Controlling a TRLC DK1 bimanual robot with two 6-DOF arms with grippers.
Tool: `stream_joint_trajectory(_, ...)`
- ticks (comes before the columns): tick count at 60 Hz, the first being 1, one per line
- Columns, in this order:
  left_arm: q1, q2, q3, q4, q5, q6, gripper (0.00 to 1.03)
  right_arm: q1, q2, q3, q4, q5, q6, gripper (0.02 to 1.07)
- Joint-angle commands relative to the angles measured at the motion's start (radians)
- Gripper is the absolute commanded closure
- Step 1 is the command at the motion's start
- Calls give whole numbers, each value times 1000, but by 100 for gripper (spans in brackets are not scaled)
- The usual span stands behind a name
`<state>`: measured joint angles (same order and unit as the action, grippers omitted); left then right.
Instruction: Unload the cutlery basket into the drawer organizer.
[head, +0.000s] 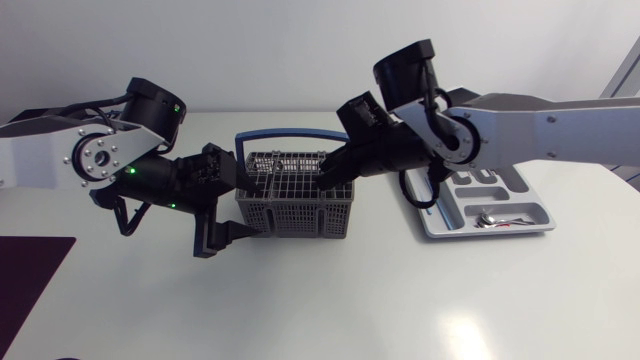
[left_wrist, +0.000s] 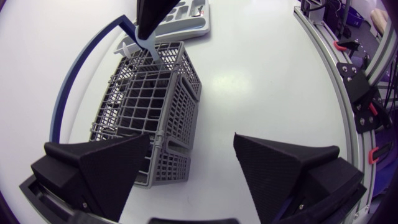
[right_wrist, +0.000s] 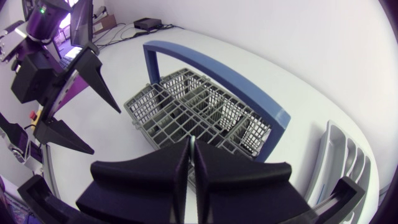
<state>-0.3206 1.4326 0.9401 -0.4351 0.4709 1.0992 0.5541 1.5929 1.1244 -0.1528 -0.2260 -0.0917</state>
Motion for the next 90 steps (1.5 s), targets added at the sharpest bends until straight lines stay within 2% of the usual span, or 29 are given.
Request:
stream_joint_trajectory(1, 9, -17, -37, 7, 11, -10, 5, -19, -47, -41, 22, -21, 43, 102)
stream_joint_trajectory(16, 9, -34, -54, 10, 11, -13, 5, -26, -160, -84, 68, -62, 102, 102)
stream_joint_trajectory(32, 11, -43, -60, 10, 11, -13, 5, -26, -258, -118, 56, -82, 129, 102)
stream_joint_trajectory(41, 11, -47, -64, 10, 11, -15, 5, -82, -369, -146, -8, -98, 127, 102)
stream_joint_trajectory(55, 8, -47, -50, 12, 9, -58, 5, -287, -533, -176, -200, -122, 53, 102)
stream_joint_trajectory(60, 8, -46, -47, 12, 9, -65, 5, -372, -579, -204, -248, -111, 4, 102)
stream_joint_trajectory(68, 6, -40, -49, 12, 9, -71, 5, -476, -610, -261, -284, -27, -89, 102)
stream_joint_trajectory(84, -2, -46, -66, 12, 8, -85, 5, -683, -548, -399, -174, 102, -298, 102)
stream_joint_trajectory(90, -6, -52, -72, 12, 6, -93, 5, -746, -499, -422, -122, 116, -359, 102)
